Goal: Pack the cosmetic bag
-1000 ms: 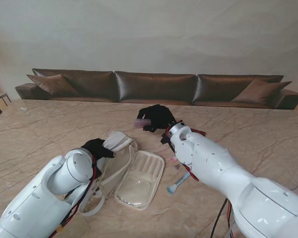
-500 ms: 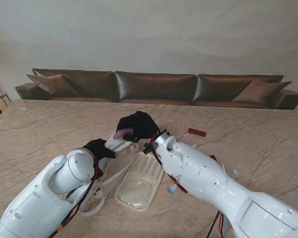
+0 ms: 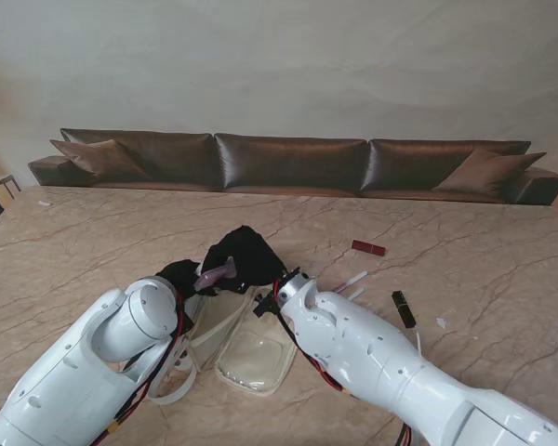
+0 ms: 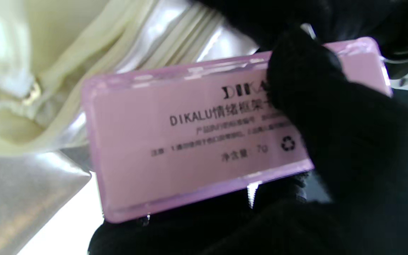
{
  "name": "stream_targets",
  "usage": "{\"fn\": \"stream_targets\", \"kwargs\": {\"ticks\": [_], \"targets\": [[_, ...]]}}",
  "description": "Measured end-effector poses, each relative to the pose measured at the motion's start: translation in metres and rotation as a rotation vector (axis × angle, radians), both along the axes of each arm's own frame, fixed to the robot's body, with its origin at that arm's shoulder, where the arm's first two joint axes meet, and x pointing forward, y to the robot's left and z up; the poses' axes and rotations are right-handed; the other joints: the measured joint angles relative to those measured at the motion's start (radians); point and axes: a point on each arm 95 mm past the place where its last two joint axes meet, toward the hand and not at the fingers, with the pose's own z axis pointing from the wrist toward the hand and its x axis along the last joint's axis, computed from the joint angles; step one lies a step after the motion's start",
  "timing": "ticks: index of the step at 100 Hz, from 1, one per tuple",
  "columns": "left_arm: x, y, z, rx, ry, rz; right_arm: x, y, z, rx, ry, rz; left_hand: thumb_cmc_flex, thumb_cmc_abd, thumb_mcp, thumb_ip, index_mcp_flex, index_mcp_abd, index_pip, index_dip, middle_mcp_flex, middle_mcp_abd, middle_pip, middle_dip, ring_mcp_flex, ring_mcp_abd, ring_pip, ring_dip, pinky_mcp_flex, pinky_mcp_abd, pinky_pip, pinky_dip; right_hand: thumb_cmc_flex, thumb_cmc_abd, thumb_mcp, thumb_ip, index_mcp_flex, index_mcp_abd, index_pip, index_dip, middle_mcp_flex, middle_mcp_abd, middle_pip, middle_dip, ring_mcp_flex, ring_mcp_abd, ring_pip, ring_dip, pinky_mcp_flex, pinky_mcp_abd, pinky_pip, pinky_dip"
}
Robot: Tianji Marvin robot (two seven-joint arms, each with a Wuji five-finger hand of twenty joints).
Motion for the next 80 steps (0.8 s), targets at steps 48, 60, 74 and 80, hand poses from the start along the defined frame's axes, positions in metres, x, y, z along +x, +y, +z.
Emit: {"fn": "stream_targets", "kwargs": {"ticks": [48,60,74,80], "targets": [[0.000,0.004,-0.002,-0.002,0.007,0.007,-0.006,0.002,-0.023,0.004,0.063,0.037,0.025,0.010,-0.023,0.000,-0.011,0.000,0.000,0.002,0.000,0.000,0.000,0.000,0.000,0.000,0.000,-0.001,0.000,0.000,0.000,0.000,-0.020,0.000,0.012,-0.001,0.000,-0.058,0.005,0.001,0.001,-0.025,-0.024,-0.009,-0.060,-0.070,-0.102,-0.084,-0.080,-0.024,-0.073,-0.017],[0.000,0.005,-0.003,-0.002,0.009,0.010,-0.003,0.003,-0.027,-0.036,0.039,0.041,0.025,0.021,-0.025,0.000,-0.022,0.000,0.000,0.002,0.000,0.000,0.000,0.000,0.000,0.000,0.000,0.000,0.000,0.000,0.000,0.002,-0.025,0.000,0.012,-0.002,0.000,-0.081,0.010,0.001,0.001,-0.037,-0.035,-0.012,-0.072,-0.101,-0.115,-0.093,-0.090,-0.050,-0.075,-0.026],[0.000,0.006,-0.003,-0.001,0.010,0.007,-0.002,0.003,-0.026,-0.066,0.024,0.051,0.027,0.021,-0.025,0.000,-0.023,0.000,0.000,0.002,0.000,0.000,0.000,0.000,0.000,0.000,0.000,0.000,0.000,0.000,0.000,0.002,-0.025,0.000,0.012,-0.002,0.000,-0.082,0.014,0.001,0.001,-0.038,-0.037,-0.013,-0.075,-0.102,-0.123,-0.094,-0.093,-0.053,-0.075,-0.027],[0.000,0.006,-0.003,-0.001,0.010,0.005,-0.002,0.003,-0.025,-0.093,0.008,0.052,0.031,0.021,-0.026,0.000,-0.023,0.000,0.000,0.002,0.000,0.000,0.000,0.000,0.000,0.000,0.000,0.000,0.000,0.000,0.000,0.003,-0.025,0.000,0.012,-0.002,0.000,-0.082,0.015,0.001,0.001,-0.038,-0.037,-0.013,-0.075,-0.108,-0.125,-0.103,-0.093,-0.053,-0.075,-0.027]]}}
